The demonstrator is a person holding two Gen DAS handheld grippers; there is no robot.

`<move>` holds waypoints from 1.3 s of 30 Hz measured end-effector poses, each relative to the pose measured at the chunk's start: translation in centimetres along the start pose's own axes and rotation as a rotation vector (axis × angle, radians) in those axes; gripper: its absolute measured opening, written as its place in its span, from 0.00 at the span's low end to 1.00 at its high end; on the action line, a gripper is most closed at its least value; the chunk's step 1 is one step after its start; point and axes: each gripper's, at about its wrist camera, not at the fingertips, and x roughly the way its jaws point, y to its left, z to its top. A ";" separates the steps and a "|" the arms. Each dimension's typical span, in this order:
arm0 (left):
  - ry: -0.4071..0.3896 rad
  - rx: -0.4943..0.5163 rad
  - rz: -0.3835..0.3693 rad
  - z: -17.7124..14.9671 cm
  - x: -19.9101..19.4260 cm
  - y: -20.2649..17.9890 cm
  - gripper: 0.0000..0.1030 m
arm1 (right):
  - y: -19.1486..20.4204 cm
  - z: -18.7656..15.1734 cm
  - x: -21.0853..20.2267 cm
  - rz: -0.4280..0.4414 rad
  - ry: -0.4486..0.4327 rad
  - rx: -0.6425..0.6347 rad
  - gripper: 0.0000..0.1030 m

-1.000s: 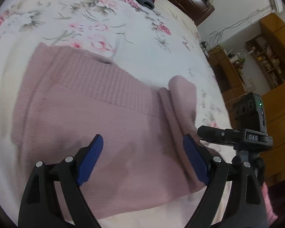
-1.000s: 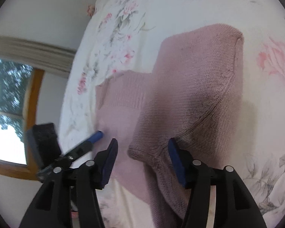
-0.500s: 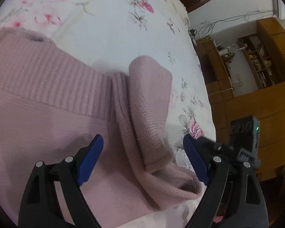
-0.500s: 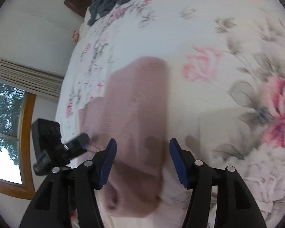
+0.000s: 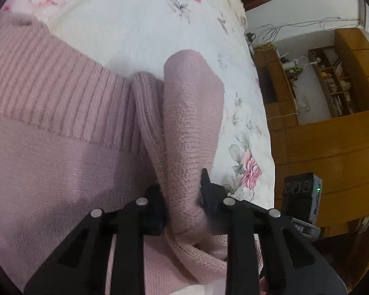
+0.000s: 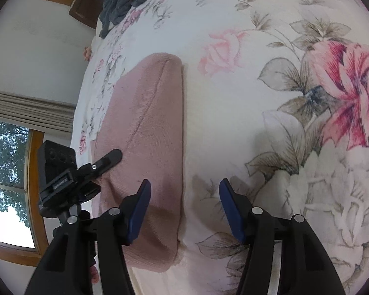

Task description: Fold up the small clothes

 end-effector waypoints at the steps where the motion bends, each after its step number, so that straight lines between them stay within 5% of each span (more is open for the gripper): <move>1: -0.018 0.007 -0.015 -0.1 -0.6 -0.2 0.19 | 0.0 -0.1 0.0 -0.001 -0.001 0.000 0.57; 11: -0.143 0.059 -0.067 0.1 -8.2 -0.1 0.18 | 2.1 -1.3 0.7 0.006 0.009 -0.060 0.58; 26: -0.321 -0.047 0.046 2.2 -22.1 9.3 0.18 | 9.1 -4.2 5.4 0.050 0.086 -0.234 0.61; 32: -0.312 -0.138 0.072 1.9 -22.9 15.3 0.18 | 12.8 -5.3 7.7 0.108 0.134 -0.285 0.63; 39: -0.262 -0.102 0.129 1.1 -21.0 17.6 0.20 | 14.4 -6.7 10.7 0.106 0.195 -0.305 0.63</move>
